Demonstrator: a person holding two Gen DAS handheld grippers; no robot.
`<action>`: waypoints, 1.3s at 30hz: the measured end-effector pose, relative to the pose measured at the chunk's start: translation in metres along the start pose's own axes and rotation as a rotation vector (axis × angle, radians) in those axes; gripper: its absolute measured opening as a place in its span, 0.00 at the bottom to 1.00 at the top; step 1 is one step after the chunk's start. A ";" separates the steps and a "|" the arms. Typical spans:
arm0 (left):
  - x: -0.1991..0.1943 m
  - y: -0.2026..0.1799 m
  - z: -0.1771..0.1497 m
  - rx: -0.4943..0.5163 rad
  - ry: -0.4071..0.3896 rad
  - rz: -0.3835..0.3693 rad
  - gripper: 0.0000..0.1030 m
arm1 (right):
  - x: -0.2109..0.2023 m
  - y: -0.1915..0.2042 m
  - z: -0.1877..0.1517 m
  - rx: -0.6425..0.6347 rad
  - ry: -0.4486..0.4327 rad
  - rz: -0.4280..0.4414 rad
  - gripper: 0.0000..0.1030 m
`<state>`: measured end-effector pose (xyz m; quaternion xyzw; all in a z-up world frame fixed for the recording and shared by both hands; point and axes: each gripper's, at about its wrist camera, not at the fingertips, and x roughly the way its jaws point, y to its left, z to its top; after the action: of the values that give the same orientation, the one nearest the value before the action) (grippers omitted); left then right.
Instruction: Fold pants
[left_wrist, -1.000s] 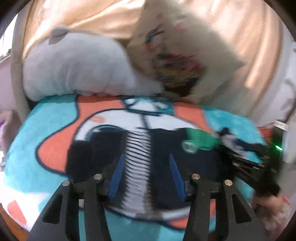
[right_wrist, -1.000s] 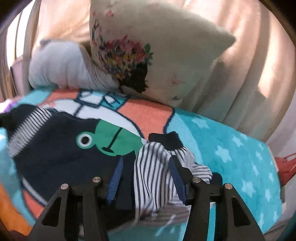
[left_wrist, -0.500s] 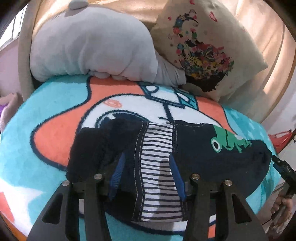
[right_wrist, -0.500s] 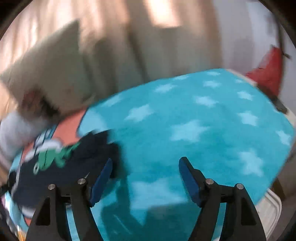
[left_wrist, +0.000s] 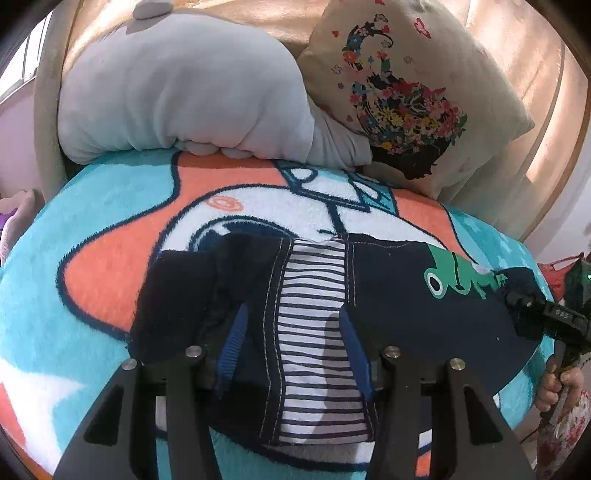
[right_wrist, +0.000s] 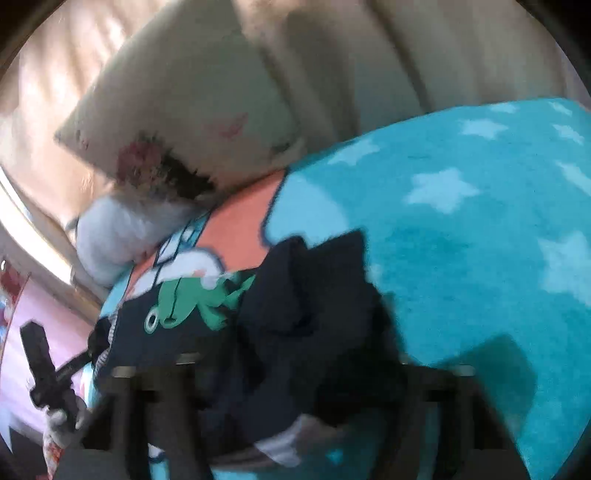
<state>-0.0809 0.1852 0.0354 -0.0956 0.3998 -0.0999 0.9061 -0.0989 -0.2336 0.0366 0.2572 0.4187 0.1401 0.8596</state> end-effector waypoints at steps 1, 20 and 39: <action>-0.001 -0.001 0.000 -0.007 -0.001 0.005 0.49 | -0.002 -0.002 -0.001 0.005 -0.006 -0.002 0.17; -0.022 -0.010 0.013 -0.065 0.030 -0.015 0.49 | -0.066 -0.052 0.008 0.099 -0.187 -0.181 0.54; 0.059 -0.250 0.065 0.335 0.241 -0.420 0.56 | -0.080 -0.042 -0.028 0.104 -0.212 -0.136 0.63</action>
<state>-0.0201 -0.0646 0.1002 -0.0126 0.4538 -0.3605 0.8148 -0.1688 -0.2952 0.0504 0.2858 0.3487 0.0316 0.8920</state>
